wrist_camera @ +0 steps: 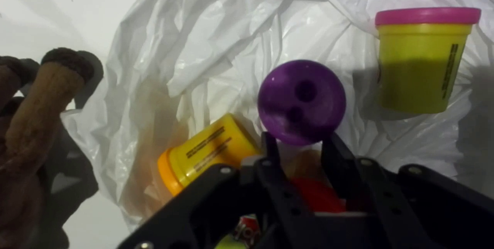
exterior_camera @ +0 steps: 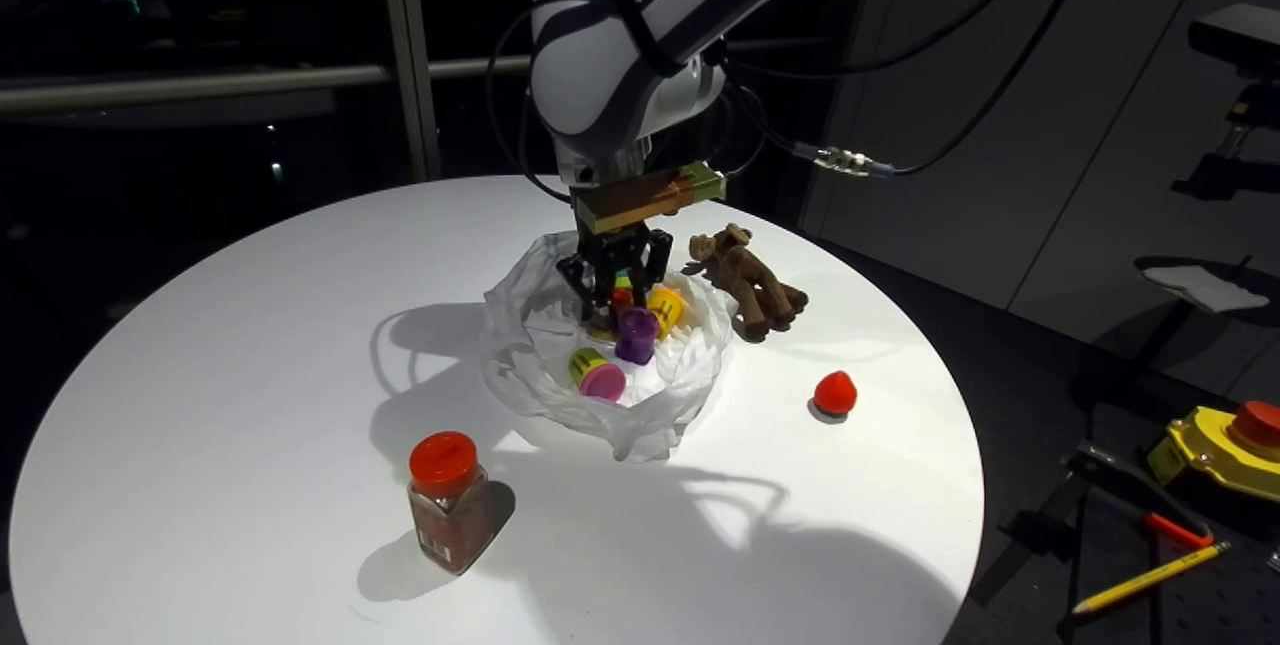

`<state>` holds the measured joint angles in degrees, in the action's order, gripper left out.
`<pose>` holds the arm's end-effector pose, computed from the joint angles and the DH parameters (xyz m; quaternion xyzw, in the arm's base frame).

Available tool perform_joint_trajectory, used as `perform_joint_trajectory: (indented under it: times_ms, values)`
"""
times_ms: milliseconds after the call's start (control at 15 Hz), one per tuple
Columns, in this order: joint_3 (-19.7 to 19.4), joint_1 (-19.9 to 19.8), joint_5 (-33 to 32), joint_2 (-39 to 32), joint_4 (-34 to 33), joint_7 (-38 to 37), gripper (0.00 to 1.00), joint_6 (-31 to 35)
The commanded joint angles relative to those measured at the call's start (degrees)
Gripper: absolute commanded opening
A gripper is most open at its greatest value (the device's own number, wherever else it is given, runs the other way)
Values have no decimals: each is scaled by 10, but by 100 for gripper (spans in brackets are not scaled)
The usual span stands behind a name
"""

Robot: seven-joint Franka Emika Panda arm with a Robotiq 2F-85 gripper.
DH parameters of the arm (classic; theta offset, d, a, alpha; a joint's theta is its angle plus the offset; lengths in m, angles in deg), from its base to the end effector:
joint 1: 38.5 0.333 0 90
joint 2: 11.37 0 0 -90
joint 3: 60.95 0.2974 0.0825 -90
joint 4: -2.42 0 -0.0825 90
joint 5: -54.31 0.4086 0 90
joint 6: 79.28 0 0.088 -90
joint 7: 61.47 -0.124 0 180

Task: Remove all the contents from the white plastic bag and put them on the table one at a time

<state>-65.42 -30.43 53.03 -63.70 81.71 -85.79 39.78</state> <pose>0.7038 0.0499 0.1011 0.9802 -0.1608 -0.0950 0.0663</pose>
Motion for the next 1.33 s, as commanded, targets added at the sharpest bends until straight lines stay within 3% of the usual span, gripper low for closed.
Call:
perform_joint_trajectory:
  times_ms: [0, 67, 333, 400, 467, 1067, 1267]
  values:
    - [8, -6, 20, 1, -19, -4, 6, -30]
    - [9, -6, 24, 3, -17, -4, 1, -32]
    - [2, -2, 23, 3, -20, -13, 0, -33]
    - [0, -1, 20, 0, -24, -14, 26, -32]
    - [-2, 0, 19, -1, -26, -17, 27, -32]
    - [9, -17, 41, 9, -29, -11, 94, -35]
    - [10, -21, 50, 5, -28, -14, 100, -46]
